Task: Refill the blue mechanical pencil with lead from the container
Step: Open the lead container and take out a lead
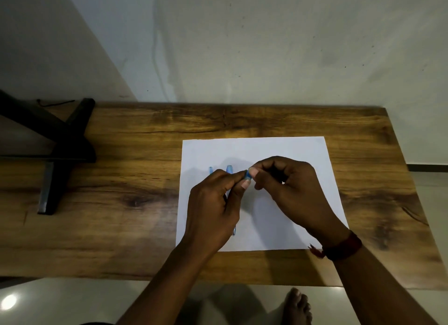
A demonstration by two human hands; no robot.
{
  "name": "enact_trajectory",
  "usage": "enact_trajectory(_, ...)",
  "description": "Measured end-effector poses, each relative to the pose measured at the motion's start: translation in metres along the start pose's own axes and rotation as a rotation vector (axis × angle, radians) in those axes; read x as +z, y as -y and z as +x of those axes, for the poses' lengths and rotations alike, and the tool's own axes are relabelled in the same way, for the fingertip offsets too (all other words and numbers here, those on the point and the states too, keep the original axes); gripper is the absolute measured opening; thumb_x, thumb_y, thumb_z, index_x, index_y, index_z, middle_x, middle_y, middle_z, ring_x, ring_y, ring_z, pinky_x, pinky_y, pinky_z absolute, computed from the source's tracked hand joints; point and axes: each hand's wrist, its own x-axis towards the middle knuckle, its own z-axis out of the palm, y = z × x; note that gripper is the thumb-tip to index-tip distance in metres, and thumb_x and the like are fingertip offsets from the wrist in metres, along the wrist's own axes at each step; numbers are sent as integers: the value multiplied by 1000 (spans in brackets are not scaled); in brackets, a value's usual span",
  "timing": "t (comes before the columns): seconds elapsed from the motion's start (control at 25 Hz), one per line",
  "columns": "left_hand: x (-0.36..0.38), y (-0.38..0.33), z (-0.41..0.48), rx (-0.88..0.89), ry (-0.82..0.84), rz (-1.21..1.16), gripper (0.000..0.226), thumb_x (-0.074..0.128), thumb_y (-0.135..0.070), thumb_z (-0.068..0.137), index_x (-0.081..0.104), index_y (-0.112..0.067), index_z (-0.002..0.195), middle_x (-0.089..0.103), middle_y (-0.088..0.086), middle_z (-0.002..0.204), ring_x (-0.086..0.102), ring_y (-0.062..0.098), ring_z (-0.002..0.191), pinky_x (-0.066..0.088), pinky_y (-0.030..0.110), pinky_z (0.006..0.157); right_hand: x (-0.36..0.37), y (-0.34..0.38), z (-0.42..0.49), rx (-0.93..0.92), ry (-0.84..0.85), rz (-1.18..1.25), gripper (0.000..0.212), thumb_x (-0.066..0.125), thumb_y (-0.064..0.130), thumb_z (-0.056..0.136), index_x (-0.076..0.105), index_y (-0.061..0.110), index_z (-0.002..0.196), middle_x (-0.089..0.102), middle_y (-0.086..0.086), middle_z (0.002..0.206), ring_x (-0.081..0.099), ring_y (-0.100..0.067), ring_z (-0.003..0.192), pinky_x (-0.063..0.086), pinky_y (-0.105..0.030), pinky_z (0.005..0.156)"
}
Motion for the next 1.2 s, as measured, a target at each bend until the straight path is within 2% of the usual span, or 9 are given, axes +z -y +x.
enact_trajectory(0.16,-6,3,1,6,9,18,39,51,-40,85,73,-12,102,59,-12,86,54,-3,66,41,4,72,6,-2,3,42,64,86,9,62,13,91,70,11,92,69,4,77,64,-3,67,46,-9,60)
enact_trajectory(0.28,-8,6,3,67,39,80,35,54,-34,87,73,-9,103,70,1,89,54,0,69,43,9,74,9,-5,2,62,96,132,12,56,10,94,67,13,91,65,6,73,59,0,61,45,-11,57)
enact_trajectory(0.44,-8,9,4,112,37,164,31,56,-28,88,73,-9,104,71,3,89,55,3,66,39,4,74,-16,-12,9,64,-142,262,16,56,19,96,68,22,87,64,6,67,51,-5,54,40,-13,49)
enact_trajectory(0.52,-7,8,3,90,9,116,32,56,-32,87,73,-11,104,67,-7,86,51,-1,59,39,-2,69,-28,-18,10,28,-273,119,11,62,21,92,71,25,85,67,11,68,56,-3,57,41,-10,54)
enact_trajectory(0.6,-3,6,4,42,-14,23,32,56,-36,86,73,-14,103,61,-19,84,57,-3,64,42,1,67,-31,-25,8,-30,-316,-136,5,69,23,88,72,25,84,70,16,74,61,-4,65,42,-10,59)
enact_trajectory(0.76,7,0,8,-127,-36,-180,26,59,-44,82,71,-28,99,67,-22,88,65,-1,82,52,11,70,-36,-37,1,-177,-270,-530,3,75,21,82,74,19,85,71,6,84,55,-9,62,44,-26,59)
enact_trajectory(0.92,14,-4,8,-141,-40,-216,21,59,-46,82,68,-33,95,67,-22,86,64,0,87,49,7,67,-44,-40,-2,-217,-222,-684,6,75,22,82,75,19,87,70,3,83,51,-8,69,33,-19,58)
enact_trajectory(1.12,11,0,5,-90,-78,-170,10,60,-49,83,61,-46,93,64,-28,87,63,0,86,49,7,66,-45,-40,-2,-197,-109,-732,8,78,18,79,75,16,86,69,-2,82,59,-21,73,41,-27,60)
enact_trajectory(1.2,7,4,4,-48,-98,-117,13,58,-49,84,60,-44,96,62,-30,89,64,0,88,51,9,68,-45,-36,-1,-173,-110,-684,13,81,16,75,74,15,87,70,-2,84,58,-17,70,38,-22,60)
